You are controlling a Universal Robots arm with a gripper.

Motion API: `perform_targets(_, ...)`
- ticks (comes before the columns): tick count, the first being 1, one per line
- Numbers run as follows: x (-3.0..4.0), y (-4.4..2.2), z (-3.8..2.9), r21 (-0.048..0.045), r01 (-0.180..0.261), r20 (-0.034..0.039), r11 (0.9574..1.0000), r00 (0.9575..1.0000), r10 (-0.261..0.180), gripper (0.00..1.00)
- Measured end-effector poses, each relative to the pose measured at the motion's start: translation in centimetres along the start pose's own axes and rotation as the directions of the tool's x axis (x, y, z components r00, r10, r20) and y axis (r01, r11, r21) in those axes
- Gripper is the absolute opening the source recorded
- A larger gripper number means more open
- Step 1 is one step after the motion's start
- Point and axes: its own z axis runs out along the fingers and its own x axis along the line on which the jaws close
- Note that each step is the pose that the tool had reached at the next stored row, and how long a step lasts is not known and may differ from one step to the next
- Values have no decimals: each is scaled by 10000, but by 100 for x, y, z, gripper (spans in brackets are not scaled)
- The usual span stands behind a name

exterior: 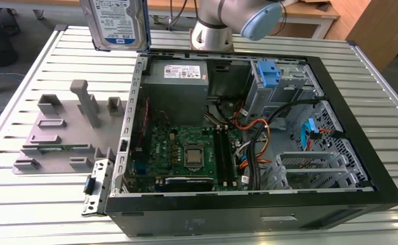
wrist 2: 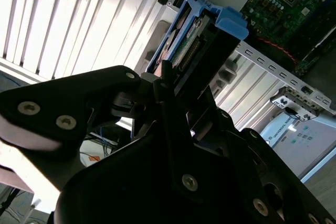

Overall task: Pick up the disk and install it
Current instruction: 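Pick up the disk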

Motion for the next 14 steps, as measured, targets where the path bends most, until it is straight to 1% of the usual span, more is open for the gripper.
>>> perform_targets(14,0,-69,-1,0,1,58,10000,10000,-1,35)
